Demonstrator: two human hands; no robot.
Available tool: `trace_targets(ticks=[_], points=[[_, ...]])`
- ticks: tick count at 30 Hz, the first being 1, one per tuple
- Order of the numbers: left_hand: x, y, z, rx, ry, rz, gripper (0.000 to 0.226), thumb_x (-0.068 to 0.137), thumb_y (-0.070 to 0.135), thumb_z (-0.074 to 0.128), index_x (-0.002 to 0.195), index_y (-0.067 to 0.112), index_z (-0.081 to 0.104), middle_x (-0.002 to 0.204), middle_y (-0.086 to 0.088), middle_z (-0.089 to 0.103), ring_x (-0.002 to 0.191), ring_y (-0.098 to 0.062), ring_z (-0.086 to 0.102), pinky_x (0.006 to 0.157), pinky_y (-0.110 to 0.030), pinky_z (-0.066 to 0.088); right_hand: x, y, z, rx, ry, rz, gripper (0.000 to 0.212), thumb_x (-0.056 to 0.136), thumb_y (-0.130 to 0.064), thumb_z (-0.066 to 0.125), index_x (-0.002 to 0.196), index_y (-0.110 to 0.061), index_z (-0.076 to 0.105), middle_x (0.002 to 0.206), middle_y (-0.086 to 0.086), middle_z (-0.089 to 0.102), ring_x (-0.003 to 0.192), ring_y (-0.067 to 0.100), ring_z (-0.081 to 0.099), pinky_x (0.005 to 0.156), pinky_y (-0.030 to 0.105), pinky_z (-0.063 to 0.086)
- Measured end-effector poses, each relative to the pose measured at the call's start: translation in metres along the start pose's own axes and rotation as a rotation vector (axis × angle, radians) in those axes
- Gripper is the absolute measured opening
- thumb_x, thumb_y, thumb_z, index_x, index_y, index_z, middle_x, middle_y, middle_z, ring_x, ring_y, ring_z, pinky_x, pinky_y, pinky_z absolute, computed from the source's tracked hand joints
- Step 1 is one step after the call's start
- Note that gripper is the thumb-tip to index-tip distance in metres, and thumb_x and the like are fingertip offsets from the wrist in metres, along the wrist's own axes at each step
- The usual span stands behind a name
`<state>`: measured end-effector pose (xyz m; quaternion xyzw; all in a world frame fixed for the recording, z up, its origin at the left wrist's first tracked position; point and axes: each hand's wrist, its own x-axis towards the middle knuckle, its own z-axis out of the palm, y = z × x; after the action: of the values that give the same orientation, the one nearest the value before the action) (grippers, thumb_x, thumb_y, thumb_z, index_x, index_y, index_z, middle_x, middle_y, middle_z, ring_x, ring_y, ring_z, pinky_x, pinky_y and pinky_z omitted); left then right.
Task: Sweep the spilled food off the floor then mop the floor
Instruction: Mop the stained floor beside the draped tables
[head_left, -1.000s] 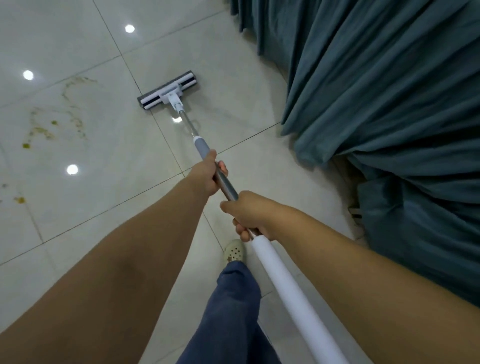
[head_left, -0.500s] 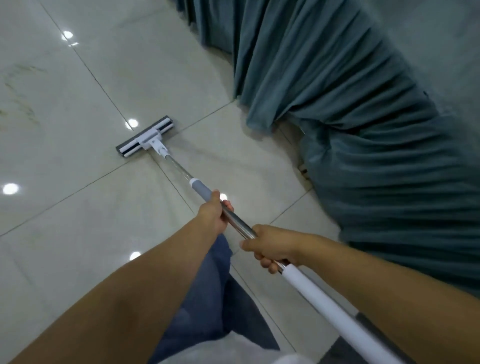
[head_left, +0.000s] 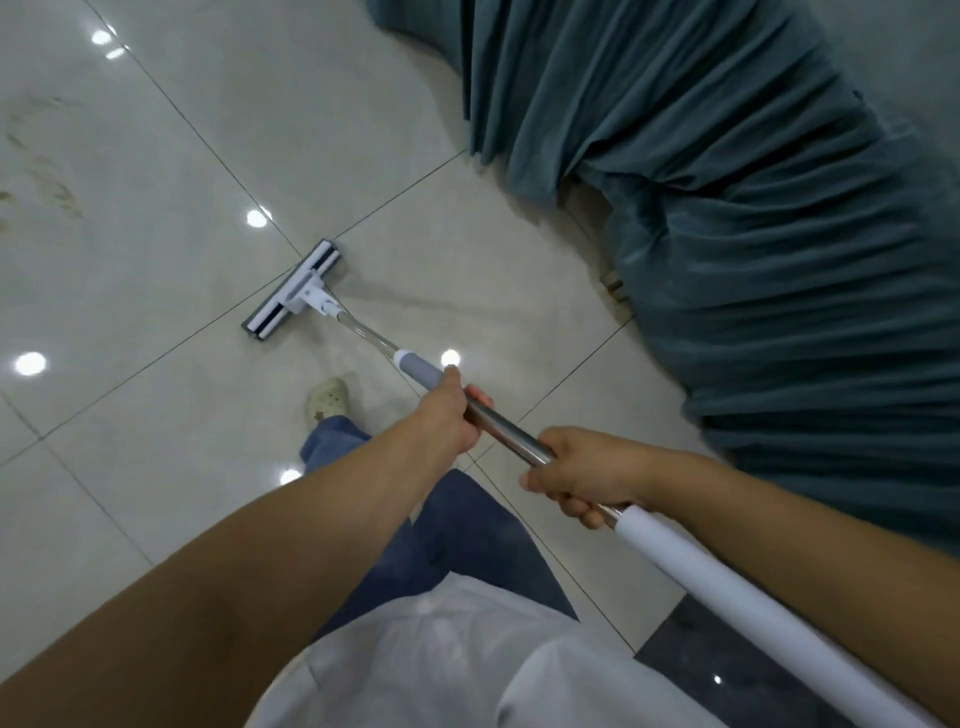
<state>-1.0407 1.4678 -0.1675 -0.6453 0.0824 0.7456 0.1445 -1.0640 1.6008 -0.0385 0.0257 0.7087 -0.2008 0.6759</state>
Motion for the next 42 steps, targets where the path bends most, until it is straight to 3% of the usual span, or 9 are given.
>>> trace_targets(ticks=[7,16,21,28,33,42], points=[[0.018,0.145,-0.001,-0.034,0.056,0.086,0.039,0.089,0.042,0.059,0.073,0.011,0.043,0.056,0.001,0.041,0.043,-0.008,0.037,0.032,-0.012,0.038,0.064,-0.13,0.003,0.047,0.004,-0.059,0.017,0.093,-0.024,0.058,0.09,-0.012,0.046,0.062,0.003,0.049,0.04,0.008,0.044,0.039,0.02,0.043],[0.026,0.436,-0.014,-0.003,0.106,0.203,0.041,0.093,0.047,0.049,0.074,0.011,0.042,0.054,0.0,0.041,0.042,-0.01,0.037,0.04,-0.021,0.039,0.172,-0.4,0.021,0.111,0.031,-0.08,0.017,0.095,-0.027,0.053,0.091,-0.012,0.05,0.059,0.002,0.049,0.037,0.007,0.043,0.041,0.019,0.044],[0.037,0.605,-0.038,0.024,0.136,0.258,0.04,0.093,0.045,0.05,0.074,0.011,0.042,0.046,0.0,0.041,0.031,-0.01,0.036,0.035,-0.014,0.035,0.236,-0.551,0.046,0.189,-0.033,-0.096,0.014,0.096,-0.025,0.051,0.094,-0.011,0.048,0.062,0.002,0.046,0.039,0.007,0.041,0.038,0.018,0.04],[0.035,0.779,-0.067,-0.05,0.102,0.366,0.041,0.089,0.046,0.059,0.072,0.012,0.041,0.056,0.001,0.04,0.023,-0.008,0.036,0.032,-0.009,0.035,0.302,-0.72,0.073,0.191,-0.054,-0.145,0.016,0.097,-0.018,0.047,0.084,-0.009,0.044,0.06,0.005,0.041,0.039,0.01,0.039,0.035,0.015,0.04],[0.045,0.82,-0.083,-0.021,0.012,0.385,0.035,0.091,0.042,0.056,0.086,0.008,0.046,0.062,-0.003,0.048,0.029,-0.011,0.044,0.035,-0.013,0.041,0.322,-0.76,0.079,0.125,-0.059,-0.141,0.017,0.098,-0.016,0.044,0.082,-0.009,0.041,0.058,0.006,0.041,0.039,0.012,0.038,0.035,0.014,0.04],[0.053,0.741,-0.097,-0.057,-0.035,0.313,0.022,0.097,0.025,0.049,0.083,0.009,0.044,0.064,-0.006,0.044,0.052,-0.013,0.043,0.038,-0.016,0.045,0.307,-0.68,0.085,0.064,-0.056,-0.03,0.013,0.096,-0.022,0.045,0.086,-0.013,0.044,0.063,0.005,0.044,0.047,0.011,0.041,0.038,0.017,0.042]])
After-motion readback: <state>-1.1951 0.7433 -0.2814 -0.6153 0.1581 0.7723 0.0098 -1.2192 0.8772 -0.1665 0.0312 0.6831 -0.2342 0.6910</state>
